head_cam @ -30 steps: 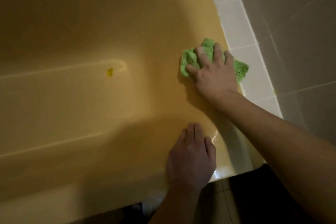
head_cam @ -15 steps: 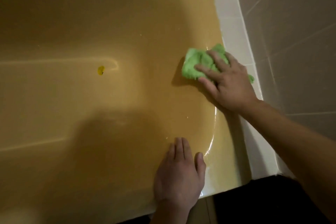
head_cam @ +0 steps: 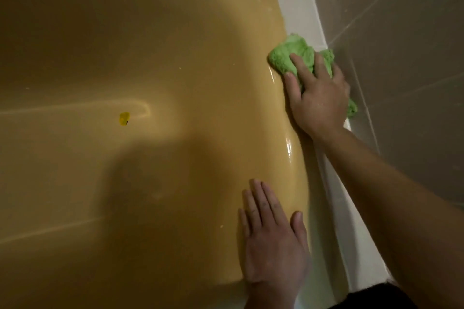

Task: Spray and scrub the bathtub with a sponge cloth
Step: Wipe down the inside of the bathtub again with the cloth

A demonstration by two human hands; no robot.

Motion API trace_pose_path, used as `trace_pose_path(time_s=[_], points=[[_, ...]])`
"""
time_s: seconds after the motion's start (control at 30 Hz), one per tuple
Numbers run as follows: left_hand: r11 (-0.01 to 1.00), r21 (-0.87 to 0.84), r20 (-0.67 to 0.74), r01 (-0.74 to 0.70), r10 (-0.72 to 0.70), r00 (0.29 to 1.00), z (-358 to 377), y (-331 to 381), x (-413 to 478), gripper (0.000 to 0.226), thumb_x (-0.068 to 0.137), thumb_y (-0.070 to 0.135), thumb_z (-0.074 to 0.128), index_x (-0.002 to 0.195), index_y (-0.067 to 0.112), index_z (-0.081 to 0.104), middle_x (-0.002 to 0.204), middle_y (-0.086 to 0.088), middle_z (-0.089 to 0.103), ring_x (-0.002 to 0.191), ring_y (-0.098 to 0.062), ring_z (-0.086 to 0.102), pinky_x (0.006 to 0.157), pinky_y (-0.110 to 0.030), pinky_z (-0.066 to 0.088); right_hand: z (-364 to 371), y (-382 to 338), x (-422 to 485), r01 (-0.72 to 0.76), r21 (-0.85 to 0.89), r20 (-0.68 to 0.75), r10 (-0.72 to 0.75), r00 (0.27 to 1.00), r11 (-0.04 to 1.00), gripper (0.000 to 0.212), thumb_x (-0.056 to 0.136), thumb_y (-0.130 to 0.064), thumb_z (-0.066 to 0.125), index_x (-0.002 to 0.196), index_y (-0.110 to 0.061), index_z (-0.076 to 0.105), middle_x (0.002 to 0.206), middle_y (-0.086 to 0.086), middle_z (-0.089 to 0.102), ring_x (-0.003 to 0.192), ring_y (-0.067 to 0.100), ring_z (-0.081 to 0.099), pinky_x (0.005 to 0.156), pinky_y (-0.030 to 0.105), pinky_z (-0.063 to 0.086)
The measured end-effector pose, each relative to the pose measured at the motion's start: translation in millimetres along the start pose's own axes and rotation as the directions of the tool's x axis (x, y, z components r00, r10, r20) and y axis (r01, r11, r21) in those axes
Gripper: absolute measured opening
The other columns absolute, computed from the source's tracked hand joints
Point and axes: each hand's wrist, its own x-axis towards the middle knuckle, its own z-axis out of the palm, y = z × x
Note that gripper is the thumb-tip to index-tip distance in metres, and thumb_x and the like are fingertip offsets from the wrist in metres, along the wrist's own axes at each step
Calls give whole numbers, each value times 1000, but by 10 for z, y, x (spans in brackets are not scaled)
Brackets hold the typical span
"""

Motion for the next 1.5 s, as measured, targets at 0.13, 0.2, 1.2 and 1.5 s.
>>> trace_pose_path(time_s=[0.13,0.2,1.2,1.5], points=[[996,-55,-116,72,-78,990,52,253,366,74,109,52,15,163,1,20,170,-18,25,153,-35,34,115,-54,44,-24,10,-256,13,18,-32,-13,999,1000,49,106,-57,35,153,-44,42,164,6,36,145,43,33,112,57,32],[993,-71,-140,91,-100,985,56,322,487,75,109,53,11,164,2,17,172,-15,19,156,-34,27,118,-55,40,-57,60,-554,10,16,-17,-9,1000,1000,48,106,-56,36,153,-45,42,164,6,36,145,42,33,112,57,32],[988,-107,-297,110,-138,945,-140,544,1379,60,103,24,33,158,-1,37,167,-16,33,151,-34,39,114,-50,33,64,-485,517,220,81,21,-222,975,972,43,102,-65,42,142,-52,53,162,-4,39,144,39,35,110,54,33],[994,-62,-320,92,-107,941,-257,646,1758,69,104,41,32,161,4,29,169,-12,30,151,-32,39,111,-50,49,176,-740,1869,158,88,28,-161,987,984,54,102,-69,29,152,-52,39,165,-1,33,147,39,30,114,57,28]])
